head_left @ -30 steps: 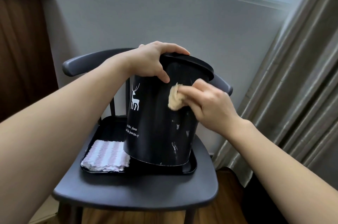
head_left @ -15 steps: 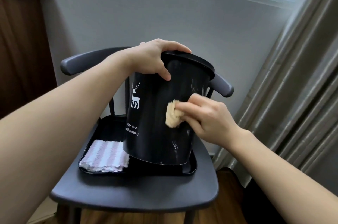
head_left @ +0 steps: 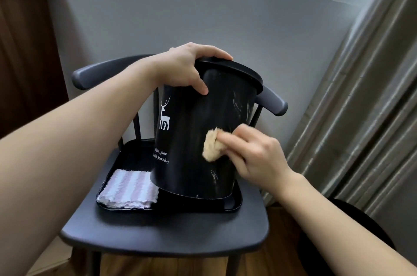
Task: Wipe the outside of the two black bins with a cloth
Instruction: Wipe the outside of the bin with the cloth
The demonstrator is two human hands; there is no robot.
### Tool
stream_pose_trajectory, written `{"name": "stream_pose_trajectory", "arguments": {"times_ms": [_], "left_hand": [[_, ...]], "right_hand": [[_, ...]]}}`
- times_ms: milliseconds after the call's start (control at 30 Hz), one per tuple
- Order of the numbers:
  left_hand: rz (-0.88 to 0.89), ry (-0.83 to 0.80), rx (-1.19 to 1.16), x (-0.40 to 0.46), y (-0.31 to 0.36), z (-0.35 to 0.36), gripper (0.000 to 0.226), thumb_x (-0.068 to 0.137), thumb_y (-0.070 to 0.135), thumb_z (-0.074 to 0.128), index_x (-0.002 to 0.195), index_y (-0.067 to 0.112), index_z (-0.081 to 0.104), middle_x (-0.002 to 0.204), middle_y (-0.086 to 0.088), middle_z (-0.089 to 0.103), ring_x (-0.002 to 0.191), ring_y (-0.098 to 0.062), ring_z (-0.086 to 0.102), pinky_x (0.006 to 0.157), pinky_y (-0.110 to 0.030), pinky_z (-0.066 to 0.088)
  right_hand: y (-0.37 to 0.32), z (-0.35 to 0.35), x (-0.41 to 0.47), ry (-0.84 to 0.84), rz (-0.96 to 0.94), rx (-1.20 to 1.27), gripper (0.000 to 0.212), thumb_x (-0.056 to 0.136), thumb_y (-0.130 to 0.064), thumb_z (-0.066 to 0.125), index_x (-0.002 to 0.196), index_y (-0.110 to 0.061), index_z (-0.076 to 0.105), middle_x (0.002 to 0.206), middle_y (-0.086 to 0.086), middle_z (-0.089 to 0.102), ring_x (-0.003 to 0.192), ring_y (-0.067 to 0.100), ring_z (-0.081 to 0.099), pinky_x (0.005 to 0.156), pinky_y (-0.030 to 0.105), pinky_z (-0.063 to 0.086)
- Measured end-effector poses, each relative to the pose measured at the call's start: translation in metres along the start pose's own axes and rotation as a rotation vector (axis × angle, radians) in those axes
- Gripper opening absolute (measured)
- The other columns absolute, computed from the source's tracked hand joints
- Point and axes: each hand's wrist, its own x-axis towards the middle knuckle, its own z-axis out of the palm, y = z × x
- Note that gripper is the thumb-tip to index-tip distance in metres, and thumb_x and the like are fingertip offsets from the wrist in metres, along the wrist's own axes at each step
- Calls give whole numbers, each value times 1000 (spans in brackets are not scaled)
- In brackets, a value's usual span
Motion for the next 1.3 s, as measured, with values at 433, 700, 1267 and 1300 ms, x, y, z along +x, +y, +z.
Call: {"name": "stream_pose_trajectory", "arguments": {"times_ms": [433, 700, 1267, 1300], "left_hand": [[1, 17, -34, 1, -2, 0, 83, 70, 2, 85, 124, 60, 61, 122, 22, 66, 116, -11, 63, 105, -40, 52], [27, 14, -57, 1, -2, 1, 83, 70, -2, 84, 124, 56, 61, 124, 21, 65, 115, -10, 64, 102, -39, 54], [44, 15, -76, 2, -5, -1, 82, 71, -2, 85, 123, 57, 61, 120, 24, 65, 111, -6, 64, 99, -33, 55], [44, 17, -76, 2, -5, -1, 82, 71, -2, 85, 123, 57, 61, 119, 25, 65, 111, -6, 65, 99, -33, 55]], "right_hand": [[-16, 12, -41, -69, -67, 84, 19, 95, -18, 63, 111, -19, 74, 82, 2, 61, 68, 21, 59, 53, 34, 51], [-42, 21, -55, -144, -55, 182, 17, 94, -20, 64, 107, -23, 73, 81, 0, 56, 67, 19, 55, 52, 35, 49], [-27, 26, -57, -16, 52, 216, 22, 95, -17, 64, 116, -19, 71, 86, 1, 59, 71, 19, 59, 57, 36, 52], [-23, 26, -52, 60, 113, 212, 22, 95, -17, 64, 116, -17, 71, 87, 1, 59, 71, 19, 60, 57, 36, 53]]}}
